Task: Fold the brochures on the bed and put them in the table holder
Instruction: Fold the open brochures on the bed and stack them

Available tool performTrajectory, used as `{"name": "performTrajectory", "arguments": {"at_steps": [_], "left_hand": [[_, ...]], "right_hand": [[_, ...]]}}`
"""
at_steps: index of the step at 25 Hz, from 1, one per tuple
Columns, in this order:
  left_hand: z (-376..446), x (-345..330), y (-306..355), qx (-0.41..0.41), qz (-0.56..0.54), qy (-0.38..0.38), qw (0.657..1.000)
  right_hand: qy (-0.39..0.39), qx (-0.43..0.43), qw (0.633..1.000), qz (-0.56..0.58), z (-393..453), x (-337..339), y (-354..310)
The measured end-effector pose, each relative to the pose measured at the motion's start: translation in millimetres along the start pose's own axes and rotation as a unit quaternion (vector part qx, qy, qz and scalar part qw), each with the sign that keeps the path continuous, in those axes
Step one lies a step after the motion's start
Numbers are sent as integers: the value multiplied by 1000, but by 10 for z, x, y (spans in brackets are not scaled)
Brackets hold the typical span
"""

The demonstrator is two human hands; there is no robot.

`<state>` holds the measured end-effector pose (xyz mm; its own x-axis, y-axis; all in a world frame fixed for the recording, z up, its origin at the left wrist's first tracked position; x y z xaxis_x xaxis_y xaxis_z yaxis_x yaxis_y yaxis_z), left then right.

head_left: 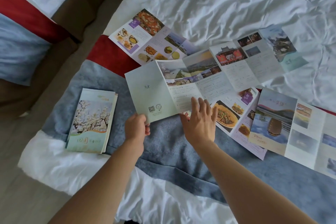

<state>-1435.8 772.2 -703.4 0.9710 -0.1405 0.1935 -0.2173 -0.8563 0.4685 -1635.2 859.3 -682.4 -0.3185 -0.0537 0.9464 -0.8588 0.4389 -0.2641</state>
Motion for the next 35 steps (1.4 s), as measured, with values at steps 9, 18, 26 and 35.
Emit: {"name": "performTrajectory", "arguments": {"at_steps": [9,18,26,35], "left_hand": [[323,138,-116,81,-5,-22,996],[189,-187,73,63,-32,-206,976],[100,-204,20,36,-4,-176,984],[153,66,-110,0,40,-20,999]], "right_hand": [[104,43,987,114,56,48,-396],[76,63,926,365,-160,-120,-1043],[92,5,922,376,-363,-102,-976],[16,-159,946,283,-525,-218,-468]]}}
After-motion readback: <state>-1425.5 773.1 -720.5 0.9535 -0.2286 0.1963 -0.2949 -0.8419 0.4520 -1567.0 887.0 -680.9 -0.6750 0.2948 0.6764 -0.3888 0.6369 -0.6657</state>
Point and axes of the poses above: each hand's wrist, its own z-axis towards the middle knuckle, its own x-axis out of the back of the hand, y = z × x, the point moved 6 cm from there along z, towards the middle knuckle, and after that the axes turned 14 degrees about x, right-handed, at the moved point
